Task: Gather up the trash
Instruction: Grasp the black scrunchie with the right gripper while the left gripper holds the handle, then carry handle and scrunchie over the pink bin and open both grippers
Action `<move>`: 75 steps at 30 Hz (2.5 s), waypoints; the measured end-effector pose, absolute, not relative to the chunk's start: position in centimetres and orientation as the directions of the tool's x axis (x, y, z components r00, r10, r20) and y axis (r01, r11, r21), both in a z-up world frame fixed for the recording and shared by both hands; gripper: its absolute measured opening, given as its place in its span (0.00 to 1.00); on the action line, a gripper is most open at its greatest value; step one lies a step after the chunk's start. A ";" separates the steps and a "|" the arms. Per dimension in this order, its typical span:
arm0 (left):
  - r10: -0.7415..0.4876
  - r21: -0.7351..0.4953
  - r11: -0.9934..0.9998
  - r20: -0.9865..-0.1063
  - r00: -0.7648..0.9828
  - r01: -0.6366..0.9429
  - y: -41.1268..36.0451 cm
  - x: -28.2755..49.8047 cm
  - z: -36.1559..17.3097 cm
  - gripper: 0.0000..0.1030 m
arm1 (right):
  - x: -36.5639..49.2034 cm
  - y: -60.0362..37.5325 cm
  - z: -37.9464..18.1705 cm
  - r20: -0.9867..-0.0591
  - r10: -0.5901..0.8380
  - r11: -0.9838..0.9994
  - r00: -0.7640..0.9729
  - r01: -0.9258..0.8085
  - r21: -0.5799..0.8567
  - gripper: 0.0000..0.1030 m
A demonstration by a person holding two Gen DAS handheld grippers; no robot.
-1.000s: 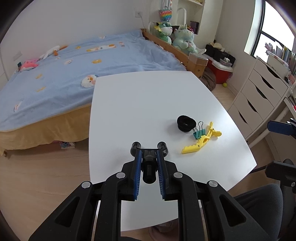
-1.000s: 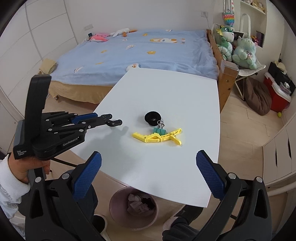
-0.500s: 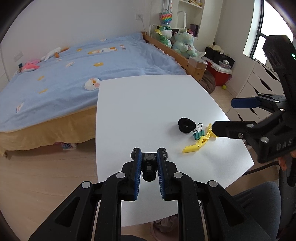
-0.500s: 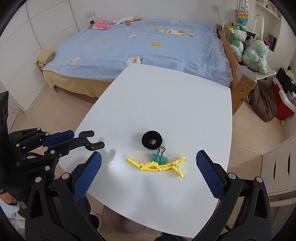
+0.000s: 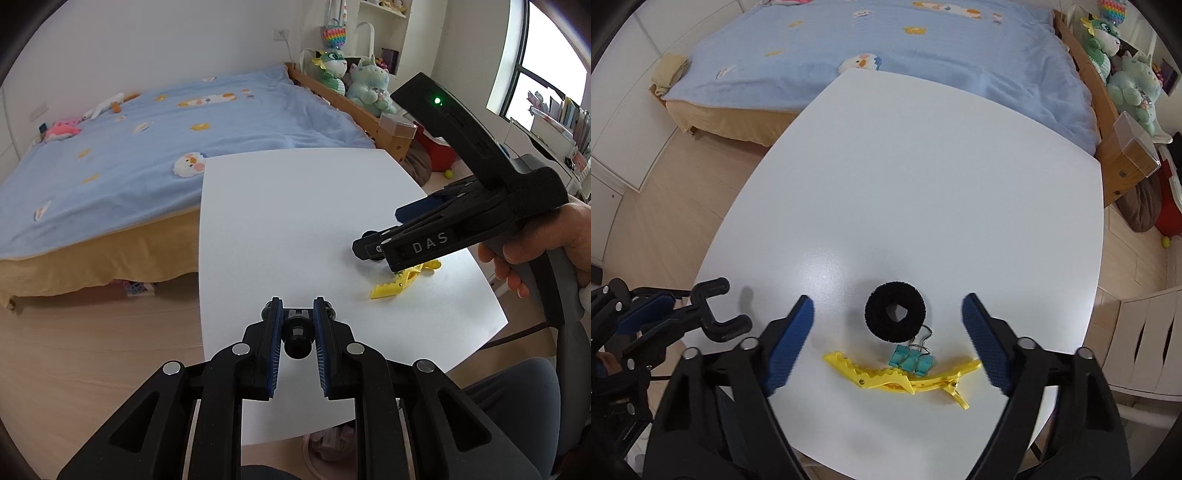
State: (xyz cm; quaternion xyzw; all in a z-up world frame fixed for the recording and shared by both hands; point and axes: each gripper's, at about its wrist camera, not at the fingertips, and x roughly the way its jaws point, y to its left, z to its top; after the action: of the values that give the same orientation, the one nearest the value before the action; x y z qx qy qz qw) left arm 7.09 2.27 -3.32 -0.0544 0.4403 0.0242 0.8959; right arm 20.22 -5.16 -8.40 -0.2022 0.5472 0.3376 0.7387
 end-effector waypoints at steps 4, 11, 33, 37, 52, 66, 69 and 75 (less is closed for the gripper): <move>-0.006 -0.079 0.993 -0.792 0.611 -0.093 2.4 7.0 -3.4 0.16 | 20.4 -4.9 -9.2 -0.950 0.266 0.687 0.165 -0.723 0.067 0.59; -0.009 -0.082 0.992 -0.792 0.610 -0.092 2.5 7.1 -3.5 0.16 | 20.5 -5.0 -9.4 -0.951 0.260 0.690 0.166 -0.721 0.063 0.37; -0.026 -0.079 0.995 -0.785 0.619 -0.057 1.5 6.4 -2.6 0.16 | 16.7 -7.5 -4.0 -0.881 0.379 0.685 0.283 -0.726 0.061 0.29; -0.034 -0.078 0.996 -0.779 0.626 -0.043 1.1 5.7 -2.1 0.16 | 14.3 -9.1 -2.4 -0.851 0.422 0.681 0.312 -0.729 0.070 0.29; -0.060 -0.059 0.998 -0.746 0.664 0.024 -0.9 2.2 0.3 0.16 | 6.1 -14.8 0.6 -0.766 0.513 0.681 0.388 -0.727 0.087 0.29; -0.092 -0.063 0.996 -0.728 0.679 0.068 -2.7 -1.8 1.0 0.16 | -0.2 -18.8 0.1 -0.748 0.543 0.677 0.381 -0.726 0.121 0.29; -0.102 -0.067 0.995 -0.728 0.678 0.078 -3.1 -2.6 0.9 0.16 | -1.2 -19.1 -0.3 -0.752 0.535 0.678 0.384 -0.727 0.111 0.29; -0.131 -0.085 0.991 -0.733 0.667 0.101 -3.6 -4.3 0.7 0.16 | -2.9 -19.6 -2.2 -0.772 0.538 0.670 0.337 -0.728 0.149 0.29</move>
State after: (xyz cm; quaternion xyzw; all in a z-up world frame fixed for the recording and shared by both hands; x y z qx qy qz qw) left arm -4.33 -3.59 0.68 -0.0187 0.4028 -0.0634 0.9129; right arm -2.91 -19.57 -2.15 -0.1119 0.4229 0.3907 0.8099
